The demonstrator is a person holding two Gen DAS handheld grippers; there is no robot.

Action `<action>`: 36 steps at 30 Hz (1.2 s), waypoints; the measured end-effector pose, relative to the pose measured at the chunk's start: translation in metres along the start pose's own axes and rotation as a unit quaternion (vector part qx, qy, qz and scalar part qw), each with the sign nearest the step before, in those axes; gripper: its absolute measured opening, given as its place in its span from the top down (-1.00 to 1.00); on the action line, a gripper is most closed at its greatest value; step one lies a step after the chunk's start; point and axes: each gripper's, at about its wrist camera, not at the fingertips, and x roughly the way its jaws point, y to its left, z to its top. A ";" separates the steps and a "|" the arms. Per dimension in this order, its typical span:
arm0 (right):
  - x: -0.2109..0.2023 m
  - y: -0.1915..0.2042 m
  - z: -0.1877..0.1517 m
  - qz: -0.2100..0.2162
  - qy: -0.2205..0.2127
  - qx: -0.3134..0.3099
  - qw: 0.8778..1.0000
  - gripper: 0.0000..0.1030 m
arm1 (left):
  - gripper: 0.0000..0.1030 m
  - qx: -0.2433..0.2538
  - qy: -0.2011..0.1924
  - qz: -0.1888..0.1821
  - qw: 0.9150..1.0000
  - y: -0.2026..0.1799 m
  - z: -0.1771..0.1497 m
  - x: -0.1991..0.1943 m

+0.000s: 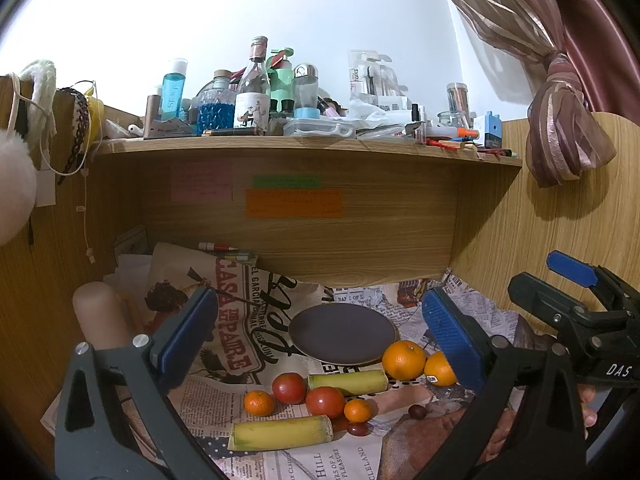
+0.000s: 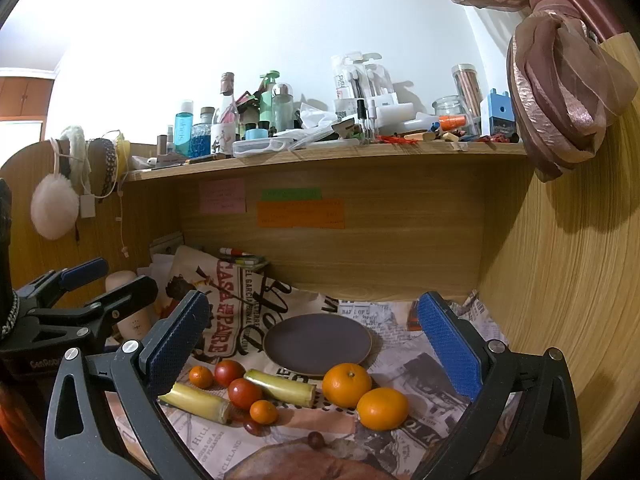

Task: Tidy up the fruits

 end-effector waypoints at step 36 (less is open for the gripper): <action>0.036 -0.016 -0.016 0.011 0.049 0.007 0.999 -0.93 | -0.68 -0.028 0.066 -0.025 0.997 0.017 -0.014 0.043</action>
